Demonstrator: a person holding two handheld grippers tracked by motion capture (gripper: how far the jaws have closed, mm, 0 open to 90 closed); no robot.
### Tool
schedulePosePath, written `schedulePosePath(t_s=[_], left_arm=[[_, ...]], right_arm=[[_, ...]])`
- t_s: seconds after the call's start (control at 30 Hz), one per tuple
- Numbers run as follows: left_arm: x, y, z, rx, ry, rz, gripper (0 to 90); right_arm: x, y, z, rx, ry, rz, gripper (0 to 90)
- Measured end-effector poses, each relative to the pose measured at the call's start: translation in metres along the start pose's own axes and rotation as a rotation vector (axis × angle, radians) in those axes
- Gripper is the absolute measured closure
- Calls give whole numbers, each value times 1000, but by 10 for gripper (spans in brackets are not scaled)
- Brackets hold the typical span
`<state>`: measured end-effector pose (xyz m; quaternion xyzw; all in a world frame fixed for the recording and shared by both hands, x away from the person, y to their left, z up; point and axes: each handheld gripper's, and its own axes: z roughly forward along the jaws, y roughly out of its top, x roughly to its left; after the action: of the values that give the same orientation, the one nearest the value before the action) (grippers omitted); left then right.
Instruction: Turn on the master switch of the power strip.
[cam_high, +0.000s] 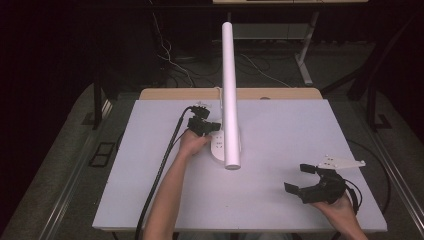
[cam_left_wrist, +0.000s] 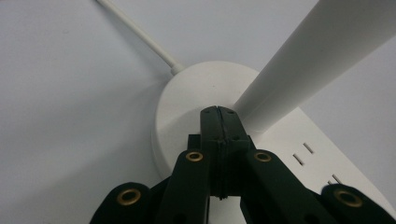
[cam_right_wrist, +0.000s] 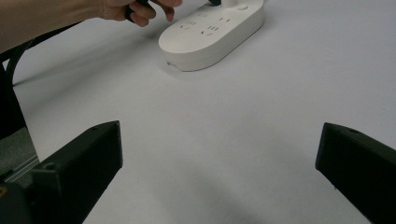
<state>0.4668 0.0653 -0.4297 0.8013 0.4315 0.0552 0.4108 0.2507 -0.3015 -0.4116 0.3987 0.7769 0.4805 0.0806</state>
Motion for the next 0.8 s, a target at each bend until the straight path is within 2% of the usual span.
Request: schedulePosePath(t_s=[0.23, 0.3, 0.33, 0.43, 0.5, 0.57, 0.63, 0.67, 0.8], left_arm=[[2, 1, 0, 2, -10, 1, 900], [-1, 2, 0, -17, -5, -13, 900], [0, 3, -1, 6, 2, 16, 900], [1, 4, -4, 0, 5, 33, 900], [4, 5, -6, 3, 24, 35, 900], [8, 4, -9, 1, 23, 23, 900], [11, 5, -14, 12, 21, 40, 900], [10, 5, -15, -7, 21, 18, 900], [12, 8, -25, -4, 15, 47, 900]], right_arm=[[-2, -1, 0, -4, -5, 11, 1], [-3, -1, 0, -6, -5, 9, 0], [-3, -1, 0, -5, -4, 11, 1], [-3, -1, 0, -3, -5, 13, 1], [-4, -1, 0, -1, -8, 14, 1], [-4, -1, 0, -2, -8, 14, 0], [-4, -1, -1, -2, -8, 19, 1], [-5, -1, 0, -4, -9, 15, 1], [-5, -1, 0, 0, -9, 17, 1]])
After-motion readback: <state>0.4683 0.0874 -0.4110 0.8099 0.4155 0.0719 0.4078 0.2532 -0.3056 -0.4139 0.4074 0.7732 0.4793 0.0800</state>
